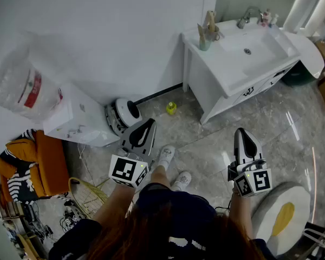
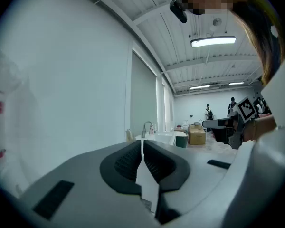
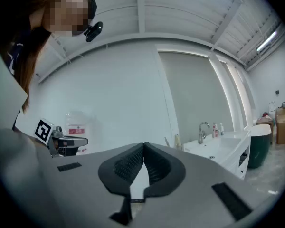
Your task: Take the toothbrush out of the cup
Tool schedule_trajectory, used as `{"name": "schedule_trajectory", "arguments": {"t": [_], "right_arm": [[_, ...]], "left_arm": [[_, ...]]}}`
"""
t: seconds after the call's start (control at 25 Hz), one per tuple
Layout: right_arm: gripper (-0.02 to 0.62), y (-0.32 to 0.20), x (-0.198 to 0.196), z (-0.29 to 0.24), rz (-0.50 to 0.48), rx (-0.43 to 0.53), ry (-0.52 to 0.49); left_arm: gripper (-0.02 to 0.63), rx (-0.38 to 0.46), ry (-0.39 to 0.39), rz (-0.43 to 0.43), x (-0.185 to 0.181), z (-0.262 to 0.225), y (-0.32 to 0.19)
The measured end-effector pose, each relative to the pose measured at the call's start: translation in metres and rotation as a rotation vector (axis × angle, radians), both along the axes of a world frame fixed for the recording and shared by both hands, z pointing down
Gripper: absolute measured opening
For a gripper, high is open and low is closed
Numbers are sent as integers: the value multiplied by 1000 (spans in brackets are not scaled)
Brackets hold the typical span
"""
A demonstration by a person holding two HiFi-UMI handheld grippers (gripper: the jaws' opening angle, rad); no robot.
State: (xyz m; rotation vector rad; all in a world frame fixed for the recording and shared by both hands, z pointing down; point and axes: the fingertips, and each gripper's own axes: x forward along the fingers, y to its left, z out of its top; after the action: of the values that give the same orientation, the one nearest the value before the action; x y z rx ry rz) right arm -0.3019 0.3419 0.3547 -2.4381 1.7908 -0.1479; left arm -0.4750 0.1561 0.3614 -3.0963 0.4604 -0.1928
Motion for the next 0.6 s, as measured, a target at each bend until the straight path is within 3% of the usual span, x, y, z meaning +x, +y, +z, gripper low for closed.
{"name": "schedule_trajectory", "arguments": {"t": [0.32,0.6], "right_arm": [[15,7,-13,-8,-19,7,7],[15,0,-13,-15,-14,35,-13]], "left_arm": [[31,-5,9,24,-9,-3,20],[31,-3,22,18,-10,-7,10]]}}
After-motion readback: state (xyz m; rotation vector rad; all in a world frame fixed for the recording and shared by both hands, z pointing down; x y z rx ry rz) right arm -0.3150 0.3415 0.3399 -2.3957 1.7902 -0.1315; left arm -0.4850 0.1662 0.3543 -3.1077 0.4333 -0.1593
